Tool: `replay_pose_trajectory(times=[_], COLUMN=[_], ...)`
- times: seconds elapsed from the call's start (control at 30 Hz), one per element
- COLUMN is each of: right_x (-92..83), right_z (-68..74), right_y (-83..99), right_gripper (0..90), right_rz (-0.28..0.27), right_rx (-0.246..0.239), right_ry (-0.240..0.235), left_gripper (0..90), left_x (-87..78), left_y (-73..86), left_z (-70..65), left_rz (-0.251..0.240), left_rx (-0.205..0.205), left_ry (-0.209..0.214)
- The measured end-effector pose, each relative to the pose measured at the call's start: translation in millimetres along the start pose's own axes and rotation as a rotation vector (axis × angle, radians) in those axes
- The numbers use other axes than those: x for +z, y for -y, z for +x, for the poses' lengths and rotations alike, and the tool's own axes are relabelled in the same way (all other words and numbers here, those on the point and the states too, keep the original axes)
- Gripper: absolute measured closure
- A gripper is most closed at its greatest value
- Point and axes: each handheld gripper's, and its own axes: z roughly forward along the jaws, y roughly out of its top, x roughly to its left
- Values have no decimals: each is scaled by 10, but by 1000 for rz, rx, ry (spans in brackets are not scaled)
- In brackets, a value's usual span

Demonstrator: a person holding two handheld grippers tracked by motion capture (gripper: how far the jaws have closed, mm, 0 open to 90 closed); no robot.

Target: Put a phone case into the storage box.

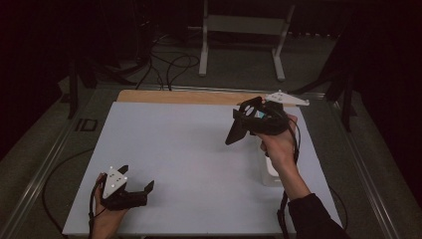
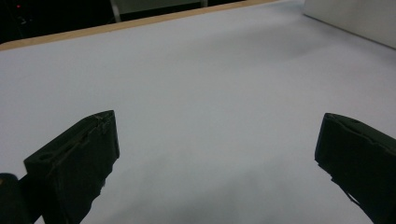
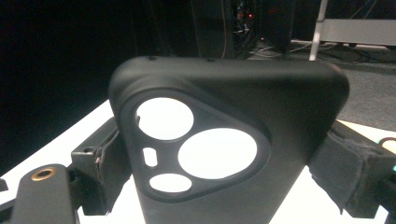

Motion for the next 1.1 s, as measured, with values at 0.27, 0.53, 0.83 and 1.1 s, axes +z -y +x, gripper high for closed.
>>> replay_pose_trajectory(times=[0.27,0.53,0.83,1.1], right_x=[-12,-15,-11,-6], right_z=[-75,-160,-237,-321], right_y=[-46,-94,-131,-194], right_gripper=[138,139,139,139], right_rz=[-11,-16,-17,-25], right_rx=[5,7,11,17], right_ry=[21,49,76,107], left_gripper=[3,3,3,3], left_x=[3,10,19,18], left_y=[0,3,3,5], left_z=[-4,-10,-17,-17], left_rz=[1,2,5,7], left_rx=[0,0,2,3], left_ry=[-1,1,3,3])
